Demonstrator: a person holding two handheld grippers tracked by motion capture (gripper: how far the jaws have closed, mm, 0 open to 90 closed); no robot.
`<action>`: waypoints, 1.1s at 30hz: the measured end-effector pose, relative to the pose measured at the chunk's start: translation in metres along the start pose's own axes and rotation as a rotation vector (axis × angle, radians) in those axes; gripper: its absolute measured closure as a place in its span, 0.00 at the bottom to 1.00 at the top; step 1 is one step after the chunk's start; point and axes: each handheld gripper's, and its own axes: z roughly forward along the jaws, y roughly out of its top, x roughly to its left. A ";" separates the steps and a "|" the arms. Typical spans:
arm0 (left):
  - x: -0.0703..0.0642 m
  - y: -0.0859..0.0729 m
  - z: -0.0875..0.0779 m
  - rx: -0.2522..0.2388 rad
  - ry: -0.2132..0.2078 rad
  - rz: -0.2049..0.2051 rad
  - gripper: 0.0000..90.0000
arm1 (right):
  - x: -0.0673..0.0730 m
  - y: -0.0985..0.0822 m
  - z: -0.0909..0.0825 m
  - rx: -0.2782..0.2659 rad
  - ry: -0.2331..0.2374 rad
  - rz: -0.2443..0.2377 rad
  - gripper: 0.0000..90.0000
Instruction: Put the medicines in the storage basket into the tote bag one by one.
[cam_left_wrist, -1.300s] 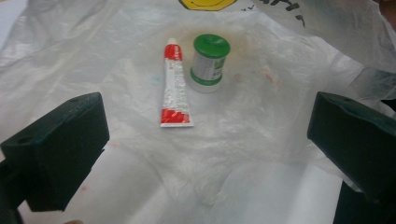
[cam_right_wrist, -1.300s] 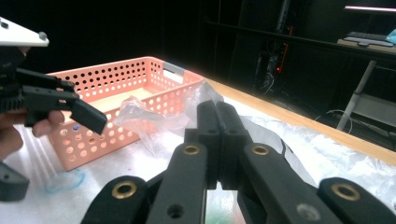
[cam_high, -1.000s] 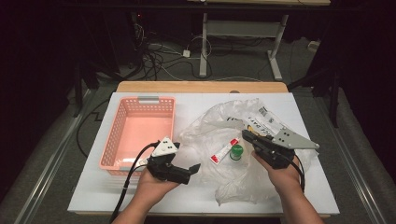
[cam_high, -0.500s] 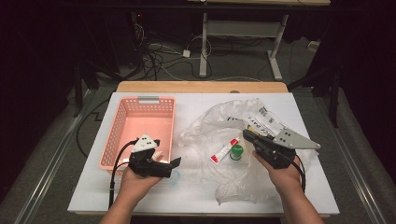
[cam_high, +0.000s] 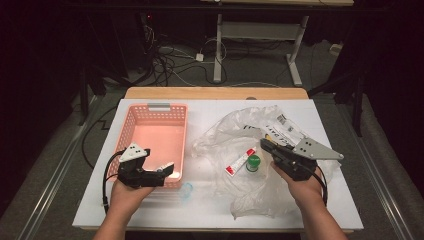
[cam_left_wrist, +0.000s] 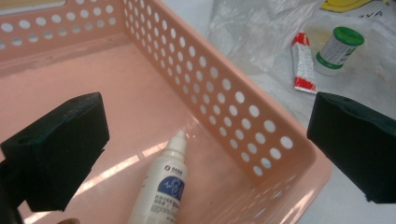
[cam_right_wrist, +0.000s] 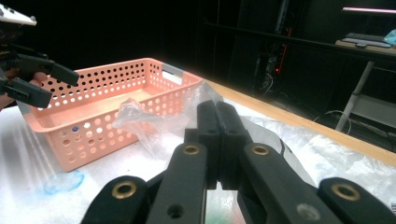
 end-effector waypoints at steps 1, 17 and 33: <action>0.001 -0.001 0.000 0.008 0.003 -0.003 0.00 | 0.000 0.000 0.000 0.000 0.000 0.003 1.00; 0.012 0.006 -0.005 0.037 0.036 -0.019 0.00 | -0.002 0.001 -0.002 -0.005 -0.005 0.000 1.00; 0.027 0.034 0.016 0.268 0.032 0.024 0.11 | -0.001 -0.001 0.001 0.007 0.003 0.008 1.00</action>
